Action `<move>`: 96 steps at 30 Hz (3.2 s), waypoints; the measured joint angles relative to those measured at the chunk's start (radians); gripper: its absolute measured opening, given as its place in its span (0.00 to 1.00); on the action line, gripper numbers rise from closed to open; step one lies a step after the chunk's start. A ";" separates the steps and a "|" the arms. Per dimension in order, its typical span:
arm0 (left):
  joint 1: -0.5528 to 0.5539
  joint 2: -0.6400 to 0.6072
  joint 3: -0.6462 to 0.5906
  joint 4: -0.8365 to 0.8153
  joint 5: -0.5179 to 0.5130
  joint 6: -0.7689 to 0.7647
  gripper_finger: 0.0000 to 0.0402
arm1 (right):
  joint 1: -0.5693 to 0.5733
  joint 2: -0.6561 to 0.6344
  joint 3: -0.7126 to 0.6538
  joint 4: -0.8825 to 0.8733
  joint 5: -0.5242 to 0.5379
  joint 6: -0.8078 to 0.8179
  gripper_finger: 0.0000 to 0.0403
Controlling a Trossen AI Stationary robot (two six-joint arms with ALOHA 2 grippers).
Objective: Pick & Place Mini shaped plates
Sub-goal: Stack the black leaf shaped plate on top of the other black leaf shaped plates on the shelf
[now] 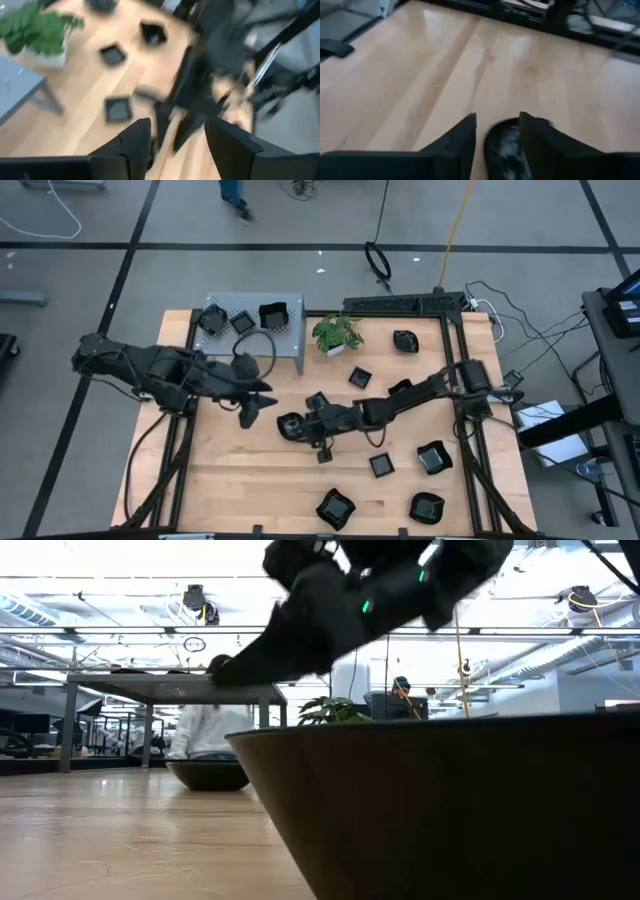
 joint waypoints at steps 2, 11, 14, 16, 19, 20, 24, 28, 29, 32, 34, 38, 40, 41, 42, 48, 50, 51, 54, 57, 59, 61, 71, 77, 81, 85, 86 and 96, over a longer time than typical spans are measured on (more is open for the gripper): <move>-0.015 0.000 0.000 -0.059 0.000 0.011 0.48 | 0.000 -0.071 0.000 -0.086 0.045 -0.035 0.37; -0.074 0.051 -0.056 -0.075 0.035 0.050 0.48 | 0.000 -0.414 0.000 -0.402 0.391 -0.174 0.36; -0.089 0.117 -0.061 -0.079 0.080 0.095 0.48 | 0.000 -0.512 0.000 -0.468 0.497 -0.173 0.35; -0.104 0.167 -0.061 -0.079 0.109 0.176 0.48 | 0.001 -0.572 0.000 -0.518 0.544 -0.171 0.35; -0.122 0.250 -0.061 -0.077 0.124 0.328 0.48 | 0.007 -0.666 0.000 -0.605 0.587 -0.126 0.35; -0.127 0.278 -0.061 -0.077 0.124 0.384 0.48 | 0.008 -0.699 0.000 -0.633 0.587 -0.099 0.35; -0.138 0.382 -0.061 -0.072 0.121 0.582 0.48 | 0.015 -0.813 0.000 -0.763 0.577 0.050 0.35; -0.138 0.481 -0.061 -0.069 0.121 0.744 0.48 | 0.026 -0.906 0.000 -0.893 0.578 0.178 0.35; -0.138 0.502 -0.061 -0.063 0.120 0.783 0.48 | 0.030 -0.925 0.000 -0.926 0.577 0.208 0.35; -0.138 0.571 -0.061 -0.055 0.118 0.900 0.48 | 0.040 -0.970 0.000 -1.009 0.578 0.294 0.35; -0.134 0.615 -0.061 -0.056 0.084 0.958 0.48 | 0.048 -0.992 -0.001 -1.052 0.578 0.345 0.35; -0.122 0.691 -0.061 -0.060 0.031 1.018 0.48 | 0.061 -1.011 -0.001 -1.108 0.578 0.402 0.35; -0.112 0.728 -0.061 -0.057 0.026 1.051 0.48 | 0.067 -1.011 -0.001 -1.125 0.578 0.404 0.35; -0.107 0.744 -0.061 -0.056 0.013 1.063 0.48 | 0.070 -1.010 -0.001 -1.126 0.577 0.404 0.35; -0.103 0.758 -0.061 -0.056 -0.008 1.069 0.48 | 0.072 -1.008 -0.001 -1.126 0.578 0.404 0.35; -0.078 0.789 -0.058 -0.052 -0.072 1.063 0.47 | 0.073 -0.990 -0.001 -1.130 0.577 0.396 0.35; -0.074 0.789 -0.058 -0.049 -0.058 1.073 0.42 | 0.073 -0.985 -0.001 -1.131 0.578 0.385 0.35; -0.073 0.789 -0.058 -0.050 -0.050 1.075 0.39 | 0.073 -0.983 -0.002 -1.133 0.578 0.377 0.35; -0.071 0.787 -0.059 -0.056 -0.016 1.060 0.23 | 0.073 -0.981 -0.023 -1.128 0.578 0.371 0.35; -0.070 0.783 -0.053 -0.068 0.039 1.031 0.05 | 0.073 -0.981 -0.059 -1.130 0.578 0.373 0.35; -0.067 0.767 -0.053 -0.066 0.083 0.984 0.03 | 0.073 -0.981 -0.081 -1.129 0.578 0.373 0.35; -0.068 0.743 -0.053 -0.069 0.104 0.957 0.03 | 0.073 -0.981 -0.103 -1.118 0.578 0.374 0.35; -0.031 0.441 -0.053 -0.072 0.179 0.727 0.01 | 0.073 -0.981 -0.124 -1.095 0.578 0.369 0.35; 0.034 0.258 -0.053 -0.087 -0.064 0.507 0.02 | 0.073 -0.981 -0.124 -1.092 0.578 0.369 0.35; 0.105 0.171 -0.053 -0.177 -0.250 0.311 0.01 | 0.073 -0.981 -0.124 -1.069 0.581 0.370 0.35; 0.196 0.113 -0.053 -0.332 -0.382 0.119 0.03 | 0.073 -0.981 -0.124 -1.029 0.582 0.370 0.35; 0.223 0.103 -0.053 -0.367 -0.402 0.080 0.02 | 0.073 -0.981 -0.124 -1.016 0.583 0.370 0.35; 0.530 0.090 -0.052 -0.583 -0.448 -0.145 0.01 | 0.069 -0.981 -0.124 -0.913 0.705 0.361 0.35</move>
